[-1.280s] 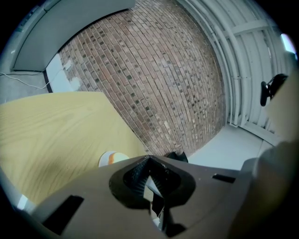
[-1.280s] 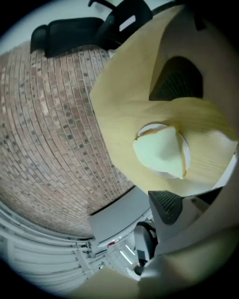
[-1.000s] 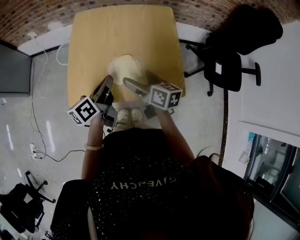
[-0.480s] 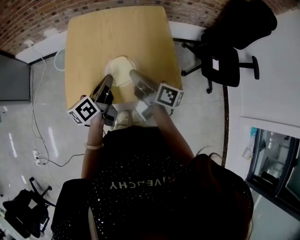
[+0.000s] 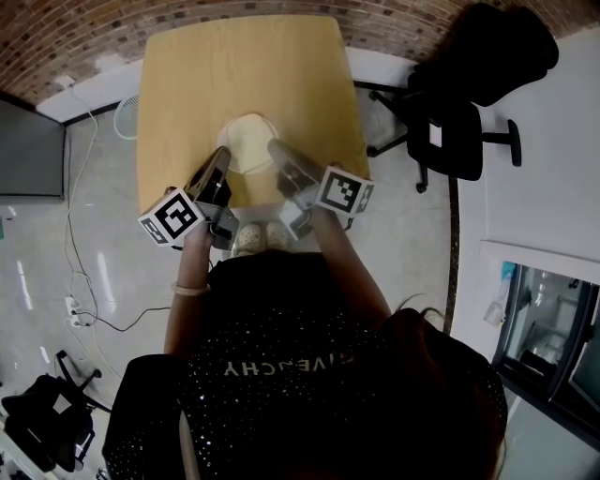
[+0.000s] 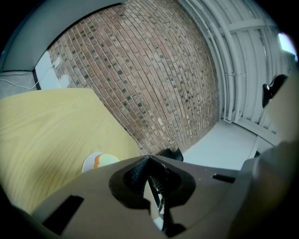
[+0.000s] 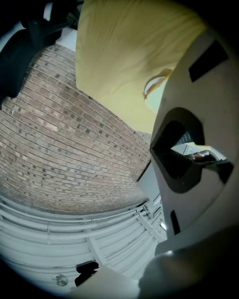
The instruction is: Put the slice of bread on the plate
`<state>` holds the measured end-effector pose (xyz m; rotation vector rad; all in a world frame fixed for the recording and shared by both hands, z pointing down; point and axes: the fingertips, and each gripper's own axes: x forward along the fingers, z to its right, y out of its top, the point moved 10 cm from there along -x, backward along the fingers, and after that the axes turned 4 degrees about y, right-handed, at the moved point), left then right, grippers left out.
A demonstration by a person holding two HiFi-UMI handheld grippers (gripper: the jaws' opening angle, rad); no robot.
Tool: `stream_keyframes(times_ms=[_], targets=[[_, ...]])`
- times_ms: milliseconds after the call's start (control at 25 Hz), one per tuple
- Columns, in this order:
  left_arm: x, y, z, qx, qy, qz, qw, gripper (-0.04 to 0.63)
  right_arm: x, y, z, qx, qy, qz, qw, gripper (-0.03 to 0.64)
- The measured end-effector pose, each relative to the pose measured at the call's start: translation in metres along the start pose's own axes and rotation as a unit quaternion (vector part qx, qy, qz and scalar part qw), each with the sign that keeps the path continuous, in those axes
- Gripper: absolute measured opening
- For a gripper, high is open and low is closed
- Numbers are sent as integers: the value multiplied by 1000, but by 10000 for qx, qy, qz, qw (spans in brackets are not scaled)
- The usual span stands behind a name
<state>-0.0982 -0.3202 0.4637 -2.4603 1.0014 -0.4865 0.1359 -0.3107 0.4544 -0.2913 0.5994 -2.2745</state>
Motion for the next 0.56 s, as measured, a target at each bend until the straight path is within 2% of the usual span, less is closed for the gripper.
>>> stream_keyframes(times_ms=[560], targets=[[-8,0,-8,-105,37,29,9999,9,0,0,6,25,-167,-16,9999,14]])
